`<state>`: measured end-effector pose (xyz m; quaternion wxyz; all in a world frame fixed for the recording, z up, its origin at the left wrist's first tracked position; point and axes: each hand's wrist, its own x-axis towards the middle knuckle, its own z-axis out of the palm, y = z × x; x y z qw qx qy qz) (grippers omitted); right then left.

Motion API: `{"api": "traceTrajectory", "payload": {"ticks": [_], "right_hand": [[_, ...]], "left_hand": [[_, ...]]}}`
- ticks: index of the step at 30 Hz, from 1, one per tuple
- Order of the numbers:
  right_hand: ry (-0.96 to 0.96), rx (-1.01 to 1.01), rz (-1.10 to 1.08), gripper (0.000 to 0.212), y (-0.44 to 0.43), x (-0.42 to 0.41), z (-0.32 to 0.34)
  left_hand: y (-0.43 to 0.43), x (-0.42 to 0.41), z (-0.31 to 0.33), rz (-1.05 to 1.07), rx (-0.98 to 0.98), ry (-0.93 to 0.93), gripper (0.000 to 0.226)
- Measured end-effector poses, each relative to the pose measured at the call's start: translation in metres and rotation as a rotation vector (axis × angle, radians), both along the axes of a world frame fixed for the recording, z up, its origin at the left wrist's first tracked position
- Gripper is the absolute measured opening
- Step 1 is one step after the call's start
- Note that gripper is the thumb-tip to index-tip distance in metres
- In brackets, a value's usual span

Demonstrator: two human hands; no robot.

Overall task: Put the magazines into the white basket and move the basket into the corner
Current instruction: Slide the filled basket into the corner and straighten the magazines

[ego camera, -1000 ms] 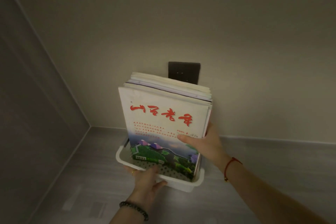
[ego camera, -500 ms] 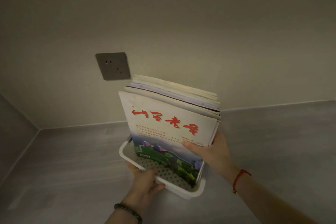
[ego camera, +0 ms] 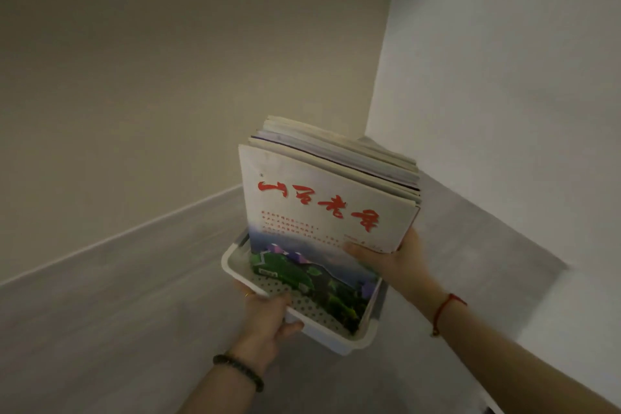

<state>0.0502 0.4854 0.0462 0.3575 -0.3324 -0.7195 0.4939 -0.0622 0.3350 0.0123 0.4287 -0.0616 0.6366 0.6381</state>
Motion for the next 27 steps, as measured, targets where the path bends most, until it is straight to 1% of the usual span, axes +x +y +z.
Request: {"api": "traceTrajectory", "payload": {"ticks": [2, 5, 6, 8, 11, 13, 16, 18, 22, 25, 26, 27], "right_hand": [[0.006, 0.022, -0.041, 0.052, 0.026, 0.031, 0.004], [0.002, 0.043, -0.139, 0.057, 0.063, 0.074, 0.005], [0.001, 0.041, -0.172, 0.06, 0.075, 0.087, 0.004], [-0.001, 0.033, -0.221, 0.065, 0.099, 0.11, 0.002], [0.012, 0.04, -0.262, 0.058, 0.13, 0.14, 0.0], [0.013, 0.054, -0.29, 0.057, 0.147, 0.158, 0.0], [0.013, 0.071, -0.316, 0.069, 0.17, 0.181, 0.001], [0.013, 0.082, -0.339, 0.074, 0.184, 0.195, 0.001], [-0.003, 0.082, -0.378, 0.067, 0.207, 0.215, -0.001], [-0.01, 0.055, -0.409, 0.067, 0.217, 0.227, -0.001], [-0.012, 0.047, -0.419, 0.067, 0.22, 0.23, 0.0], [-0.013, 0.041, -0.428, 0.067, 0.223, 0.234, 0.0]], "left_hand": [[0.034, 0.02, -0.005, -0.054, 0.019, 0.011, 0.03], [0.081, 0.049, -0.011, -0.127, 0.034, 0.025, 0.047], [0.096, 0.058, -0.011, -0.148, 0.043, 0.027, 0.049], [0.124, 0.075, -0.012, -0.183, 0.069, 0.035, 0.051], [0.162, 0.099, -0.011, -0.227, 0.106, 0.043, 0.054], [0.183, 0.113, -0.01, -0.253, 0.121, 0.032, 0.052], [0.213, 0.132, -0.008, -0.299, 0.136, 0.006, 0.041], [0.231, 0.142, -0.008, -0.329, 0.14, -0.001, 0.044], [0.261, 0.157, -0.011, -0.358, 0.146, 0.002, 0.053], [0.277, 0.165, -0.015, -0.373, 0.135, 0.002, 0.053], [0.281, 0.167, -0.016, -0.379, 0.128, -0.002, 0.055], [0.285, 0.17, -0.017, -0.384, 0.125, -0.007, 0.062]]}}
